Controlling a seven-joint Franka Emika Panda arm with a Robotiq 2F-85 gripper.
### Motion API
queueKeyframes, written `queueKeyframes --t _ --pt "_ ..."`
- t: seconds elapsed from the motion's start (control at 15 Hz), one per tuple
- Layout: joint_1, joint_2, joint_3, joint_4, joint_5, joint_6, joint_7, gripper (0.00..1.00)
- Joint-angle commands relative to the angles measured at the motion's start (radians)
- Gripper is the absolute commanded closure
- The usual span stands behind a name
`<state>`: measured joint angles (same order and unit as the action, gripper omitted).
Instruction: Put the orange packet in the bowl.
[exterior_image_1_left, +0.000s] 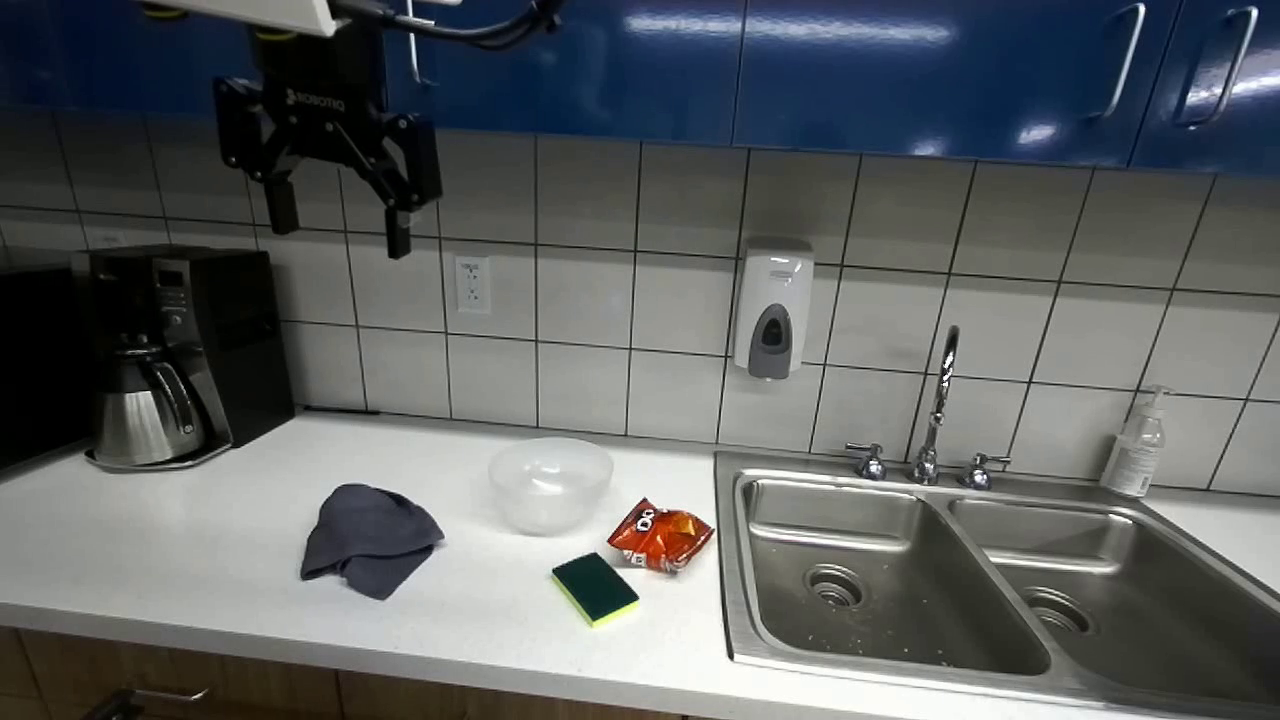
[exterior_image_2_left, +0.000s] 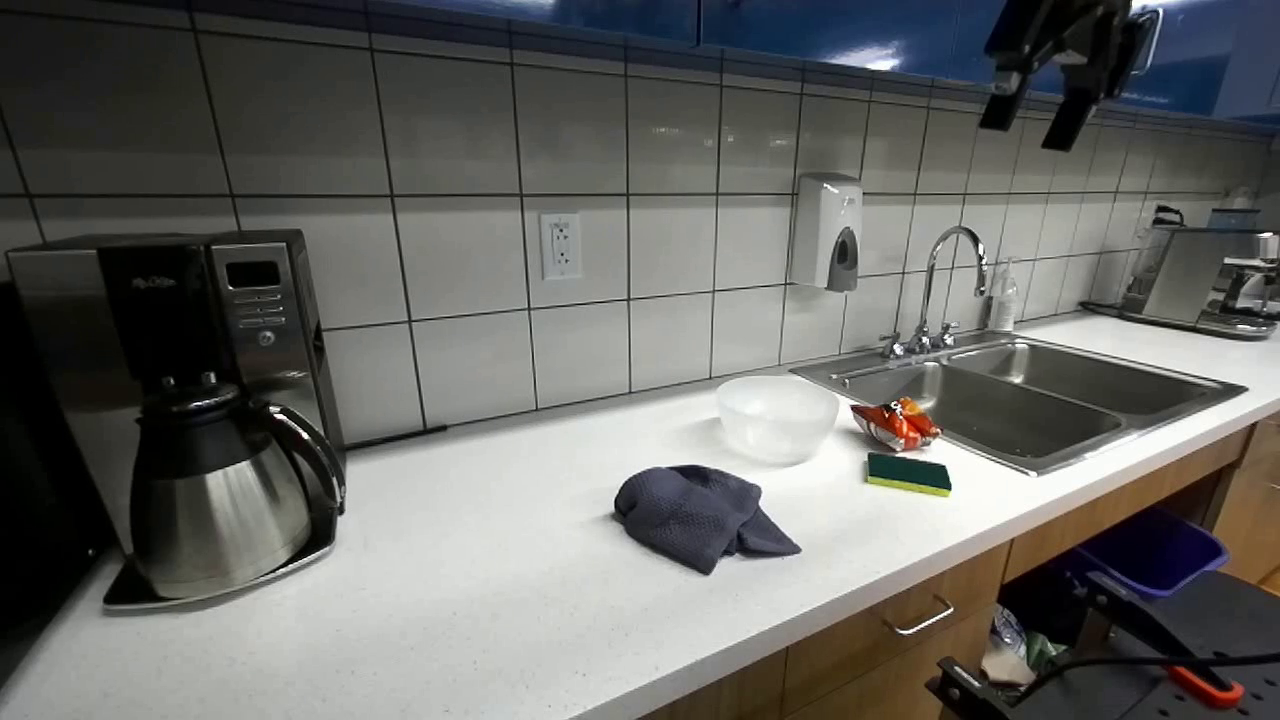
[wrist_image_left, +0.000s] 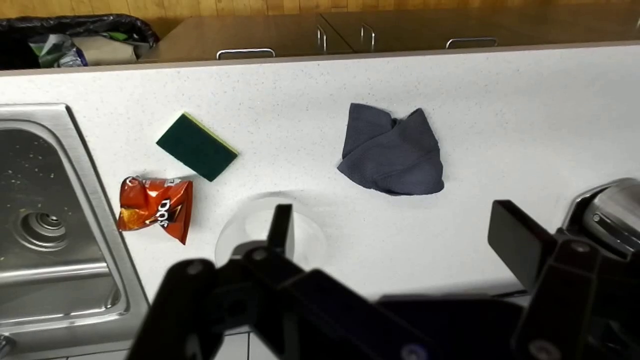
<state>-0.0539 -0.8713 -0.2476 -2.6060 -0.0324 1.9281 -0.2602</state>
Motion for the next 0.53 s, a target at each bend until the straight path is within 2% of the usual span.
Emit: queueKeyframes --t 0.0,0.47 --pt "-0.003 0.001 0.012 -0.021 -0.005 0.016 -0.025 0.00" --pt "-0.034 0.062 0.004 -0.036 -0.012 0.055 0.011 0.00"
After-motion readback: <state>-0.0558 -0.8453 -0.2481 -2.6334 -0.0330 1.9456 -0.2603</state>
